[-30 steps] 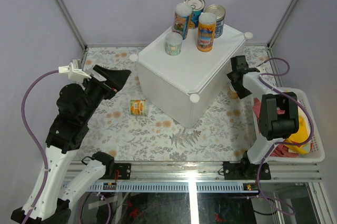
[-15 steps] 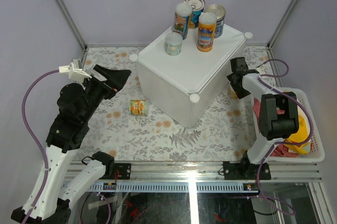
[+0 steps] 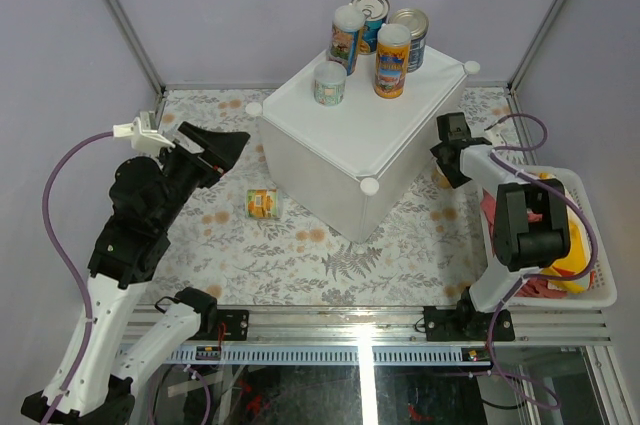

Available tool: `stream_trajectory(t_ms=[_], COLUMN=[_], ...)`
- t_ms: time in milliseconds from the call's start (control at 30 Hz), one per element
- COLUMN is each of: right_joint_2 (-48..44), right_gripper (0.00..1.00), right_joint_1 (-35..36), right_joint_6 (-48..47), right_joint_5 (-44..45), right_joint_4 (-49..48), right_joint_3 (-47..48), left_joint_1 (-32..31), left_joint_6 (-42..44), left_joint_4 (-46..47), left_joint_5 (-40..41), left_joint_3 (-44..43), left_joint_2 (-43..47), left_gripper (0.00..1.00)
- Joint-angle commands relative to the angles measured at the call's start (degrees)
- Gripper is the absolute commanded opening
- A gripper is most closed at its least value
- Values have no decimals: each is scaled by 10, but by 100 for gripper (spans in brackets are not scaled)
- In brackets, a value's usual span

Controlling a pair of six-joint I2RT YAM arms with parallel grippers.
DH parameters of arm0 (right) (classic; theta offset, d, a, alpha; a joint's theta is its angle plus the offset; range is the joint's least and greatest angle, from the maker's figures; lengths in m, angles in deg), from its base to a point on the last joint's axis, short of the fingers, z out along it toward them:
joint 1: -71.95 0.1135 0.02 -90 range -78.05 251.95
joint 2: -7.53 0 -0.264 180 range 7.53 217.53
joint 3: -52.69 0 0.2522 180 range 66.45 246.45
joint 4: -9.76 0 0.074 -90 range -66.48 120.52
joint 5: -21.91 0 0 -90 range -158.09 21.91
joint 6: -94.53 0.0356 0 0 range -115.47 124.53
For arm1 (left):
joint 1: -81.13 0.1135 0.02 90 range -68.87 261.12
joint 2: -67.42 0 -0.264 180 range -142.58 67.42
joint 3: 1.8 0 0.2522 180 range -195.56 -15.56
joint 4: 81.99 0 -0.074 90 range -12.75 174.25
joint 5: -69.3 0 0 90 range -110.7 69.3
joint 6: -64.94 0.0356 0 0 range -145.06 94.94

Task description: Place and organize the canned foods onto the counter

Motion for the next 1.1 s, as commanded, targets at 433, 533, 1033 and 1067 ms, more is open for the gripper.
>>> stream_trajectory(t_ms=[433, 533, 1033, 1067], right_joint_2=[-161, -190, -384, -398], right_gripper=[0, 0, 0, 0], right_joint_1=[14, 14, 26, 27], right_joint_6=[-176, -218, -363, -369], right_joint_5=[-19, -34, -87, -92], right_joint_4=[-129, -143, -100, -93], right_joint_3=[-105, -118, -138, -134], left_joint_1=[4, 4, 4, 4], left_joint_6=[9, 10, 7, 6], left_joint_4=[28, 31, 58, 60], left_joint_5=[-35, -41, -74, -75], left_joint_3=[-20, -21, -7, -6], left_joint_2=[-17, -20, -24, -24], left_gripper=[84, 84, 84, 84])
